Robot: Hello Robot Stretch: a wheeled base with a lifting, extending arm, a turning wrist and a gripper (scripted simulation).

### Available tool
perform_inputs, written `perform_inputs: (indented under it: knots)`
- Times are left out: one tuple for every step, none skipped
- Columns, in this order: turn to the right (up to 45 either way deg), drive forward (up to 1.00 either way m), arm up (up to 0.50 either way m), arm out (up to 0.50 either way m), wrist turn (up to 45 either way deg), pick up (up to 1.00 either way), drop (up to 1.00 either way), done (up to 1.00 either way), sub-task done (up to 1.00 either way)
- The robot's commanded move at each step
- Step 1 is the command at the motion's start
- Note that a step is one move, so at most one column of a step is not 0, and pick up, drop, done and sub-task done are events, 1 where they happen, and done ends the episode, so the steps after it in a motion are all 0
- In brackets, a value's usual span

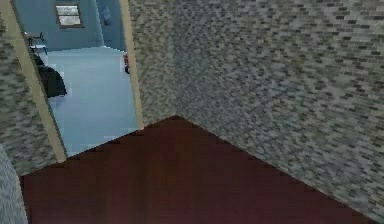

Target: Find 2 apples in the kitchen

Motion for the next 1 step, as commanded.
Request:
perform_inputs:
  knots:
    - [-24.0,0.0,0.0,0.0,0.0,0.0,0.0,0.0,0.0]
